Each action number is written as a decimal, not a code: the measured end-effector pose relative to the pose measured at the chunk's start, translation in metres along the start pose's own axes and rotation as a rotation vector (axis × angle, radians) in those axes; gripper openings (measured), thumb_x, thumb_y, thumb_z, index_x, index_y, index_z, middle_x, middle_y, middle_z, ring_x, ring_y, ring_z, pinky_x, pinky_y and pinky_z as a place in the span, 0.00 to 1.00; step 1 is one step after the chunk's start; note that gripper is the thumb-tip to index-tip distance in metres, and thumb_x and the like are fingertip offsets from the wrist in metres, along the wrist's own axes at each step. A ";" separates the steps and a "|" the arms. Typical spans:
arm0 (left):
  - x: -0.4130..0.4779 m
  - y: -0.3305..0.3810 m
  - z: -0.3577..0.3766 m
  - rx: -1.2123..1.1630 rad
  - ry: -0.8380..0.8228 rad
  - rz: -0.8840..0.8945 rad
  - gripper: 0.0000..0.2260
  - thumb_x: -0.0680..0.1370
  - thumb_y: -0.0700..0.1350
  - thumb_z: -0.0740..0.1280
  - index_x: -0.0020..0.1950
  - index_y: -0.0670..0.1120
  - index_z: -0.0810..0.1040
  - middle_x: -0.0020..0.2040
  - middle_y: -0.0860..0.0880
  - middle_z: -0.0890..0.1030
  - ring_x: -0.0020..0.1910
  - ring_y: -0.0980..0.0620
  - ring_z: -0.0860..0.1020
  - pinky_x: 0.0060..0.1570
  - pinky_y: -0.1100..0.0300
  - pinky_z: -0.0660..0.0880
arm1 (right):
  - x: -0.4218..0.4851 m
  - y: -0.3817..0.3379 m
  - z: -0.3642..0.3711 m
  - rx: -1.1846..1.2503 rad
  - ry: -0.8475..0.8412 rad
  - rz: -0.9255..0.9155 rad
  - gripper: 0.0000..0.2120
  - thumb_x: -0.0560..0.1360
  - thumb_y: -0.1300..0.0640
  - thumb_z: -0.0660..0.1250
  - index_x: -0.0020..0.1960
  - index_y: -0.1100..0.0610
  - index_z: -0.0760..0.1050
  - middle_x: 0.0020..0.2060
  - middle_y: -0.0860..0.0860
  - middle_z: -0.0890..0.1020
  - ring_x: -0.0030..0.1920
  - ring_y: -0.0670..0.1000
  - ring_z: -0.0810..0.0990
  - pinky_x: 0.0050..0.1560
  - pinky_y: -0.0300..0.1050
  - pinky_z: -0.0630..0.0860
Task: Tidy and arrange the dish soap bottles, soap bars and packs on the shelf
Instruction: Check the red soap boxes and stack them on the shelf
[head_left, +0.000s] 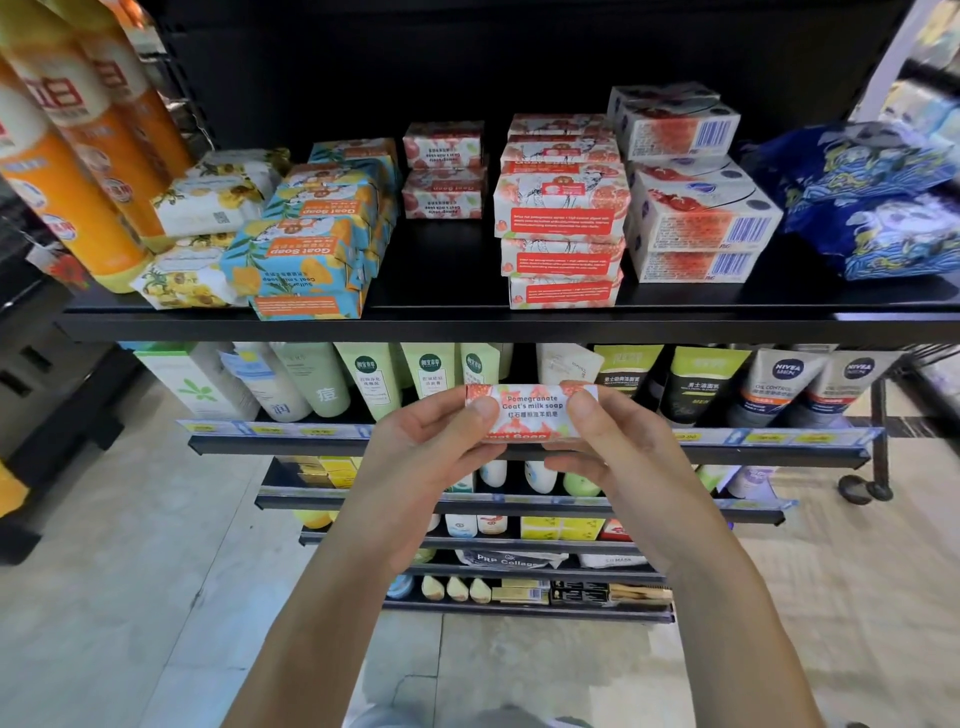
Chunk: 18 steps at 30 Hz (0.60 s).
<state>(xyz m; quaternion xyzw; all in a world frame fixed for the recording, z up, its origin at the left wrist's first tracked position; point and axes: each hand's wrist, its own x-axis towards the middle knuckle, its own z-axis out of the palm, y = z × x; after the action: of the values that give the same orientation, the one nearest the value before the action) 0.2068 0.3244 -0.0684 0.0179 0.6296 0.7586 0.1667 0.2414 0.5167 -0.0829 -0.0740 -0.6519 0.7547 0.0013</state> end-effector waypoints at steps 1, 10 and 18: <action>0.000 0.000 0.000 0.000 0.002 0.006 0.24 0.75 0.49 0.71 0.68 0.39 0.78 0.58 0.43 0.86 0.60 0.48 0.84 0.64 0.53 0.78 | 0.000 0.000 0.000 -0.001 0.008 0.009 0.31 0.69 0.37 0.71 0.65 0.54 0.79 0.55 0.52 0.86 0.54 0.51 0.86 0.63 0.55 0.79; 0.000 0.001 0.001 -0.016 -0.008 0.022 0.25 0.75 0.49 0.72 0.69 0.40 0.77 0.59 0.44 0.86 0.61 0.48 0.83 0.65 0.54 0.78 | 0.000 0.000 -0.001 0.029 0.029 0.000 0.26 0.70 0.41 0.72 0.62 0.57 0.82 0.55 0.54 0.87 0.54 0.54 0.86 0.64 0.55 0.78; -0.002 -0.001 0.003 -0.007 0.014 0.041 0.27 0.71 0.51 0.73 0.70 0.48 0.77 0.57 0.47 0.86 0.59 0.52 0.84 0.65 0.54 0.78 | 0.000 0.004 -0.003 0.131 0.010 -0.039 0.27 0.70 0.44 0.78 0.64 0.57 0.80 0.57 0.59 0.85 0.60 0.56 0.83 0.60 0.48 0.80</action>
<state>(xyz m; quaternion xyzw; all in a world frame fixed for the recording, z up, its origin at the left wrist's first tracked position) 0.2094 0.3270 -0.0680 0.0249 0.6276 0.7641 0.1470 0.2417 0.5195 -0.0872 -0.0647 -0.6022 0.7953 0.0239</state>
